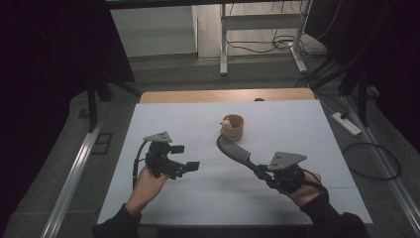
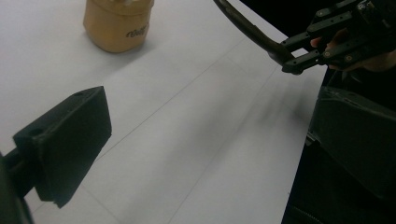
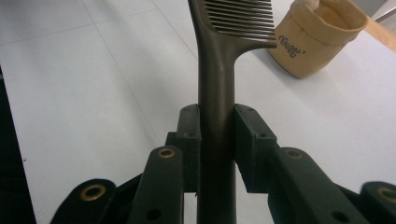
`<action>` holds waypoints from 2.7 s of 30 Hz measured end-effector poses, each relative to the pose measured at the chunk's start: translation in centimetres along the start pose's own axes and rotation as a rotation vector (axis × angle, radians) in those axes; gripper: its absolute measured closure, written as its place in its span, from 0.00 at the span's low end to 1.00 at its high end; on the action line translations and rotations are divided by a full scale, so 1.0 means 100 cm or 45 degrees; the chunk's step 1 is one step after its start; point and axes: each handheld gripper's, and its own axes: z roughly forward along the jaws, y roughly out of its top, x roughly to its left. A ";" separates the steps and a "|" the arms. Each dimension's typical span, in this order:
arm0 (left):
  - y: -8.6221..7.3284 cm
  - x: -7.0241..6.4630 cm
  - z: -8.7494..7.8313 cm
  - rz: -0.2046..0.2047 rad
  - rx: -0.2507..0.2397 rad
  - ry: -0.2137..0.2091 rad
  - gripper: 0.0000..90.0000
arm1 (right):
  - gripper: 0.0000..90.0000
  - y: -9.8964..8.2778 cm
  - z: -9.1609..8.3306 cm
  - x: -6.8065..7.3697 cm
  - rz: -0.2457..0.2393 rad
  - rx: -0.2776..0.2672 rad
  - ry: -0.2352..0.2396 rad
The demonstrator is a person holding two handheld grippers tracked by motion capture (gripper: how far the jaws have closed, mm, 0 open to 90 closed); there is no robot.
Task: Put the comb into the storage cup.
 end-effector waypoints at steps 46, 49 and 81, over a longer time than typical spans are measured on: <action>0.038 -0.007 0.058 -0.052 0.061 -0.242 0.00 | 0.81 0.014 0.003 0.015 -0.106 -0.100 -0.028; 0.040 -0.008 0.061 -0.054 0.065 -0.249 0.00 | 0.81 0.015 0.003 0.016 -0.114 -0.101 -0.031; 0.038 0.003 0.056 -0.258 0.063 -0.415 0.79 | 0.81 0.014 0.006 0.016 -0.158 -0.097 -0.059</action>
